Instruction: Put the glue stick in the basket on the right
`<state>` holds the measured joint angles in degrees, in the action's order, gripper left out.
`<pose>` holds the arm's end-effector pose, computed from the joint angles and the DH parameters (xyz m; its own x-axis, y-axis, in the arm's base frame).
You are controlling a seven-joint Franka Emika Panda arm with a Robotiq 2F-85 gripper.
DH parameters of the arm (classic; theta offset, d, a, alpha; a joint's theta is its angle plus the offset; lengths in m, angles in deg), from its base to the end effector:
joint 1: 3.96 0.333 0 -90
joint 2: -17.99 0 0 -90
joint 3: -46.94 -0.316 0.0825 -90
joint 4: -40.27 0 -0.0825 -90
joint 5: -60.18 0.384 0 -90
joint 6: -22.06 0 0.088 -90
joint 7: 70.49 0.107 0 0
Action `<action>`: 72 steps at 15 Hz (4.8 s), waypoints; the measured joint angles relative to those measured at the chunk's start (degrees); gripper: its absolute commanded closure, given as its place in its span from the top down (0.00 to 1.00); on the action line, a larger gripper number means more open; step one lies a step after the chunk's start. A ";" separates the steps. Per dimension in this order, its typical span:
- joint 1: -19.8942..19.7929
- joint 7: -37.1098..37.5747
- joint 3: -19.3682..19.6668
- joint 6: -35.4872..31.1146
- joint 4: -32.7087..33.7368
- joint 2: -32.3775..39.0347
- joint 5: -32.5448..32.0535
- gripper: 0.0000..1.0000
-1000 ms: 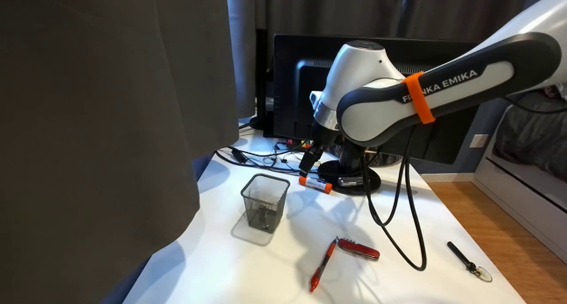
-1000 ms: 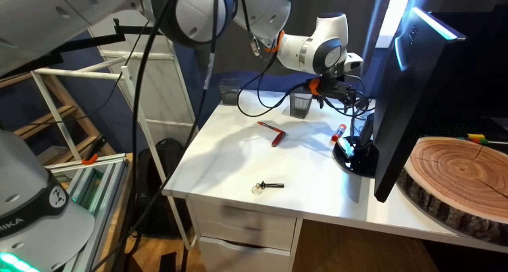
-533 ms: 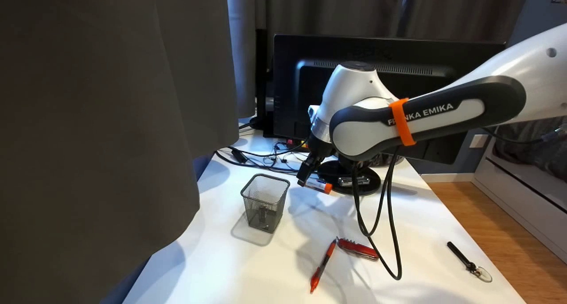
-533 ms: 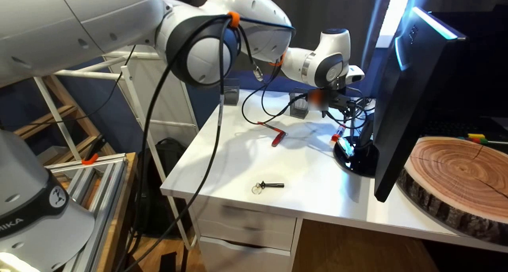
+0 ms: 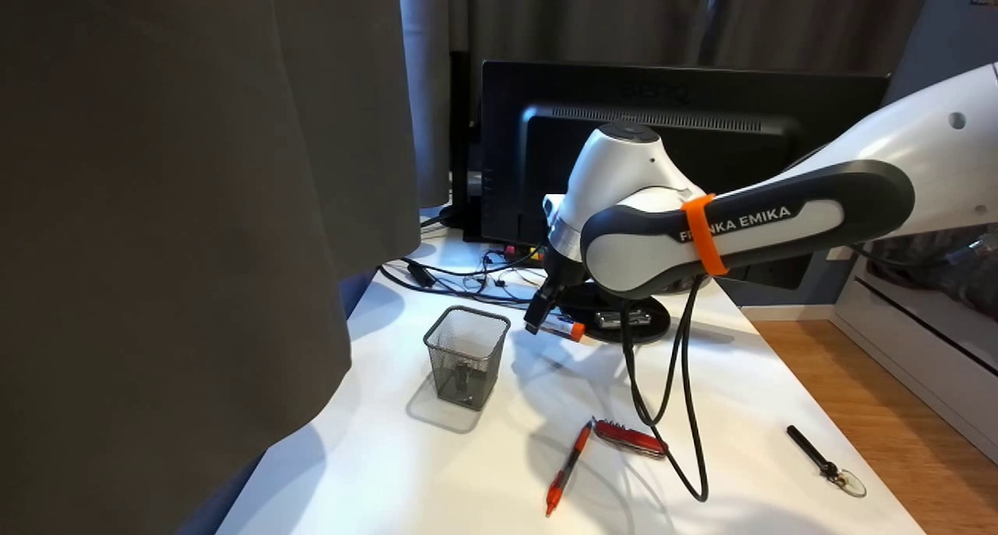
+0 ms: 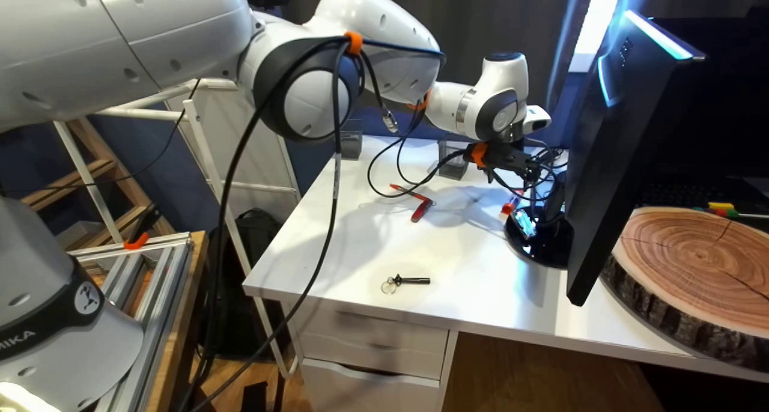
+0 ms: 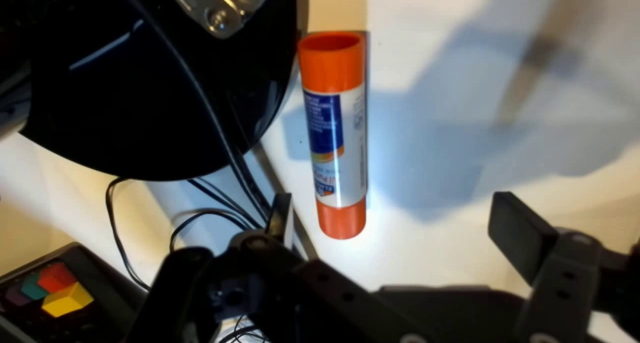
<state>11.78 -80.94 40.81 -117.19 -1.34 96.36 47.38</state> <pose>0.7768 0.2593 0.1256 0.7686 0.5602 0.3090 0.5432 -0.8266 0.1475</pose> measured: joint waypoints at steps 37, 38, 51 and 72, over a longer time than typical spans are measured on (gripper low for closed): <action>-0.06 0.54 2.09 -14.65 5.42 7.05 3.09 0.29; -0.08 1.05 2.09 -14.63 5.22 7.06 3.58 0.23; -0.69 -3.76 -6.09 -13.51 4.96 3.26 5.89 0.08; -27.14 -43.11 -46.75 -11.26 -35.24 -9.89 8.29 0.08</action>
<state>-15.36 -124.05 -5.94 -128.45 -36.58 86.48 55.67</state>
